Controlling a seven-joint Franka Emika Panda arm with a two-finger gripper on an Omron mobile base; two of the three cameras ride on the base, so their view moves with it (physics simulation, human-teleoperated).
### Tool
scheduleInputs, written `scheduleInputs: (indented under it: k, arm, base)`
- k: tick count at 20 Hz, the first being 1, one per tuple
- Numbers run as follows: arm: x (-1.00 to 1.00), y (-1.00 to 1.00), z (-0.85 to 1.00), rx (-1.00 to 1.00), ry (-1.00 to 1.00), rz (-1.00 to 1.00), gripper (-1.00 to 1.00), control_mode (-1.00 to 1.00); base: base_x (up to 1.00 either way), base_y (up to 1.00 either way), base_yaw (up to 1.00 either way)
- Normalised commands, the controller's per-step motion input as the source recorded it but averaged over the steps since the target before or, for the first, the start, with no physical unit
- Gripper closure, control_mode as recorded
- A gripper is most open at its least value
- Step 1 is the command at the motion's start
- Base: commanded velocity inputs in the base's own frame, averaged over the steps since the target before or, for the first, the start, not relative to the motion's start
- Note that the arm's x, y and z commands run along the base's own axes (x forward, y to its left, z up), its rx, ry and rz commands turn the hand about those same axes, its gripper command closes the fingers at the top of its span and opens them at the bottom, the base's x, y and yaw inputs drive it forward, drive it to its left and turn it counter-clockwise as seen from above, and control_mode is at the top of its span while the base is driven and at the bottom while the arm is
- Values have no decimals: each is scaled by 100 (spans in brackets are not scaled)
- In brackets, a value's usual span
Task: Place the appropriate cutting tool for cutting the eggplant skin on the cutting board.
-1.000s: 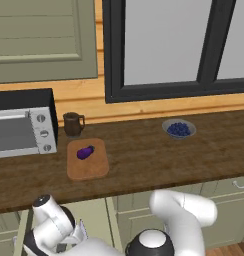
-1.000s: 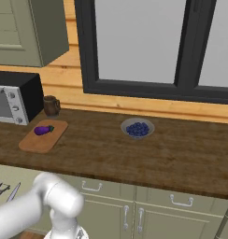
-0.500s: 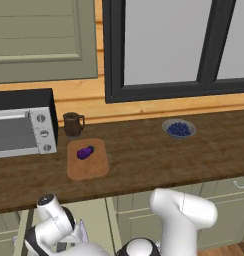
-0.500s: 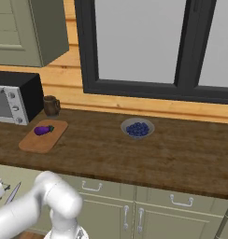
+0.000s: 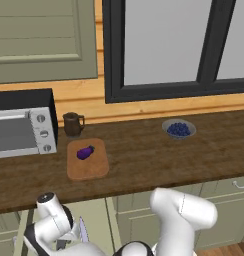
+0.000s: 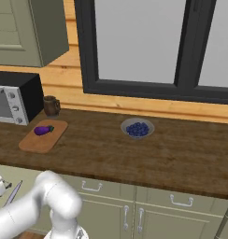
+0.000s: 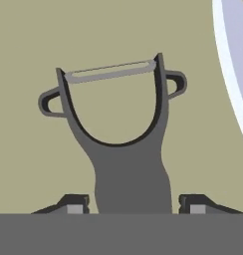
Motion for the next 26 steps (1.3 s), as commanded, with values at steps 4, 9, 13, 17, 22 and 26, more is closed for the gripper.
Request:
scheduleInputs:
  k: [4,9,13,17,22,26]
  arm:
    - [-34,-1,-49,0,0,0,100,-100]
    - [-55,0,-29,2,-3,0,100,-100]
    - [-68,-1,15,1,-6,-4,100,-100]
    - [-44,-2,92,0,-10,-9,100,-100]
    - [-22,0,100,-1,-9,-14,100,-100]
    - [-26,-16,100,-1,-2,-16,100,-100]
  base:
    - [0,0,0]
    - [0,0,0]
    - [0,0,0]
    - [0,0,0]
    - [0,0,0]
    - [0,0,0]
